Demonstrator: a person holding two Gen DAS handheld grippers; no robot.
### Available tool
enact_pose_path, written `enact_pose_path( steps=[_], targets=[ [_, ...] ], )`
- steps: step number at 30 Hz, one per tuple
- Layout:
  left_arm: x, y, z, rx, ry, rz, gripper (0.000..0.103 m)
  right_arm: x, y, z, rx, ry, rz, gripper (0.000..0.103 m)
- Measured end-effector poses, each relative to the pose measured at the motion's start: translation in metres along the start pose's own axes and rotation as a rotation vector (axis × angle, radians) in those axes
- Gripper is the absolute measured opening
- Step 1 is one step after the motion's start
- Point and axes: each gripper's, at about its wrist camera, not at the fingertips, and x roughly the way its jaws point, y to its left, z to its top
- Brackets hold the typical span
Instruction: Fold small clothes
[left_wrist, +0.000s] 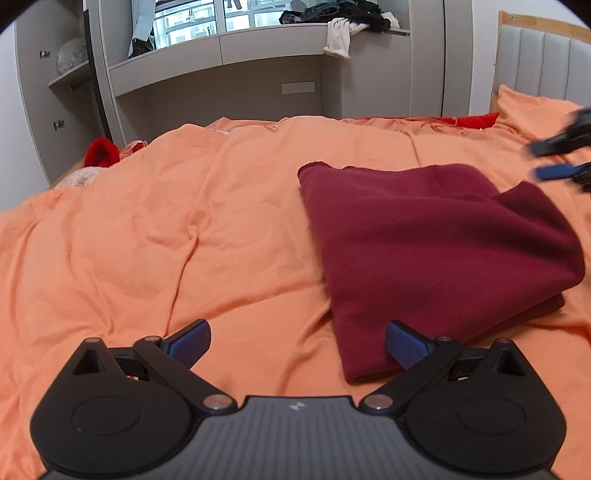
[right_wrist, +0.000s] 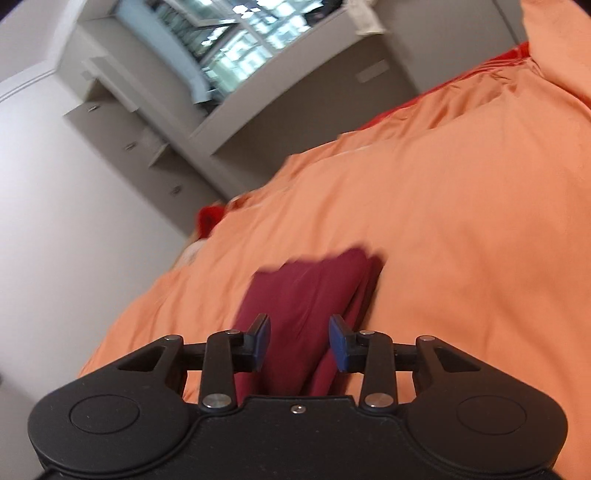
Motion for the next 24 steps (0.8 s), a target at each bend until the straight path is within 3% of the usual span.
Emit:
enact_pose_path(
  steps=[4, 9, 11, 12, 14, 17, 20, 24],
  targets=[
    [-0.005, 0.006, 0.001, -0.013, -0.013, 0.014, 0.102, 0.063, -0.023, 0.025, 0.044, 0.079, -0.09, 0.036],
    [0.0, 0.012, -0.002, -0.035, -0.038, 0.001, 0.102, 0.096, -0.026, 0.029, 0.039, 0.079, -0.041, 0.034],
    [0.008, 0.008, -0.005, -0.015, -0.002, 0.013, 0.102, 0.102, -0.025, 0.029, 0.024, 0.079, -0.047, 0.013],
    [0.01, 0.006, -0.007, -0.003, 0.002, 0.006, 0.102, 0.105, -0.025, 0.032, 0.021, 0.077, -0.043, 0.011],
    [0.009, 0.001, -0.01, 0.025, -0.016, -0.008, 0.102, 0.109, -0.022, 0.044, 0.019, 0.063, -0.01, 0.007],
    [0.006, -0.006, -0.009, 0.066, -0.04, -0.003, 0.102, 0.103, -0.019, 0.059, 0.017, -0.014, 0.106, 0.0],
    [0.009, -0.007, -0.01, 0.073, -0.03, -0.001, 0.102, 0.098, -0.039, 0.073, 0.093, -0.078, 0.208, 0.0],
    [0.011, -0.003, -0.01, 0.05, -0.017, -0.017, 0.102, 0.112, -0.063, 0.073, 0.108, 0.037, 0.055, 0.004]
  ],
)
